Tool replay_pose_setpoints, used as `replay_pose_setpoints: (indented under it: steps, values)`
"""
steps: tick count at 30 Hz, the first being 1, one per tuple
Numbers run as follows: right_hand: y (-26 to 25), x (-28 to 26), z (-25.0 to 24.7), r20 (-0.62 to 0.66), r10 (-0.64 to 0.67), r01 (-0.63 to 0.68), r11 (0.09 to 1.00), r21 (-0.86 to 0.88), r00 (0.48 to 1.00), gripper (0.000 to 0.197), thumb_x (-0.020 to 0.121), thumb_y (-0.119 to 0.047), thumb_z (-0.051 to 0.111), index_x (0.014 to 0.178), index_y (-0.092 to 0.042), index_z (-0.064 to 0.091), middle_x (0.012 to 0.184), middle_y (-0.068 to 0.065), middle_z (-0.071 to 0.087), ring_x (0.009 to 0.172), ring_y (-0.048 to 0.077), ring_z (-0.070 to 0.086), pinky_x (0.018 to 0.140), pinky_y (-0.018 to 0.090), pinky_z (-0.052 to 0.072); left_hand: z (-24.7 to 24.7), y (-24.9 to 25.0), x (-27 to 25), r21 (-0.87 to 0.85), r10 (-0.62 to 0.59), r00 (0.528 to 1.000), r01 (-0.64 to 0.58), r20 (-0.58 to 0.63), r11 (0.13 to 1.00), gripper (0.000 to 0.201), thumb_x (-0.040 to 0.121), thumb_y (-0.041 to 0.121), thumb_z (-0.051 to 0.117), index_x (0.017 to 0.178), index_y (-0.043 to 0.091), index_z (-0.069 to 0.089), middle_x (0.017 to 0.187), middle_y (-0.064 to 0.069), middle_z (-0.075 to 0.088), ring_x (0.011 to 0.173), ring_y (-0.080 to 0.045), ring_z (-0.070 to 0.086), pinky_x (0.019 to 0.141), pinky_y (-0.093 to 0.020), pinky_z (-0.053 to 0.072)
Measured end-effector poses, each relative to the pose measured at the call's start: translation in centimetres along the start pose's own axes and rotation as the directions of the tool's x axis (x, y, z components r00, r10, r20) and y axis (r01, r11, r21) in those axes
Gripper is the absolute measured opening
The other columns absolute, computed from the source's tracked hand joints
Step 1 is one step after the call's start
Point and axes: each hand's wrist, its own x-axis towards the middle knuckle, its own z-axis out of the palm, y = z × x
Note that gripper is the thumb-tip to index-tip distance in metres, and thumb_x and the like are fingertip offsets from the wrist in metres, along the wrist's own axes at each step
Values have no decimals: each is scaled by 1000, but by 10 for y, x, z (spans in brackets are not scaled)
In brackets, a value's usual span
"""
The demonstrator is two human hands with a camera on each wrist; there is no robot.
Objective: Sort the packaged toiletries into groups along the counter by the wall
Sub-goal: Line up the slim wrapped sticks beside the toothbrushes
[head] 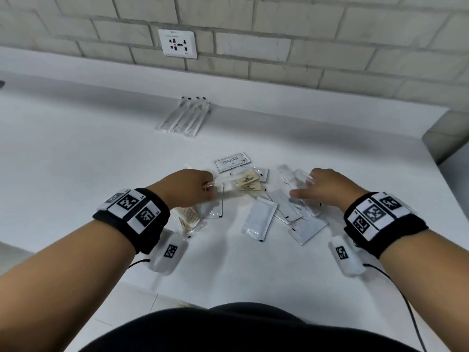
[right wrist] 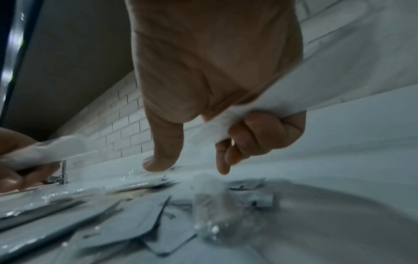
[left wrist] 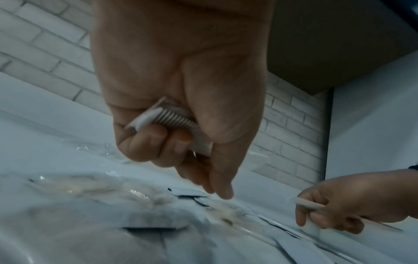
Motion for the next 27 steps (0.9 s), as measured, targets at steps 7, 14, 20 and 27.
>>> replay_pose_setpoints:
  steps: [7,14,20,27]
  values:
    - [-15,11,12,65,51,-41,989,-144,997,50,79,-34,75,113,-6,51,98,5,56,87,24,53,70,30,39,-26,-15,-25,99,-15,979,-5,205,995,34,78,29,73,109,21,63,108,-1,61,98,-23,59,82,-32,46]
    - [-29,1,2,81,-71,78,993,-90,994,21,80,-11,60,97,-10,49,88,5,55,72,16,49,53,28,33,6,-37,-30,329,-23,977,-49,213,943,69,73,40,73,135,28,45,122,2,48,109,-21,56,83,-31,48]
    - [-57,-22,12,98,-218,214,975,54,971,14,86,-8,48,95,-15,41,82,7,56,68,20,51,56,30,35,14,-36,-30,225,-59,987,25,147,974,51,78,43,68,120,18,53,115,1,58,98,-21,57,76,-27,43]
    - [-52,-28,31,200,-211,240,962,-133,957,37,86,-11,56,120,-23,49,88,-4,58,77,16,53,61,29,39,13,-37,-29,112,-57,992,44,116,993,27,83,45,62,76,22,49,79,3,57,72,-18,52,58,-27,35]
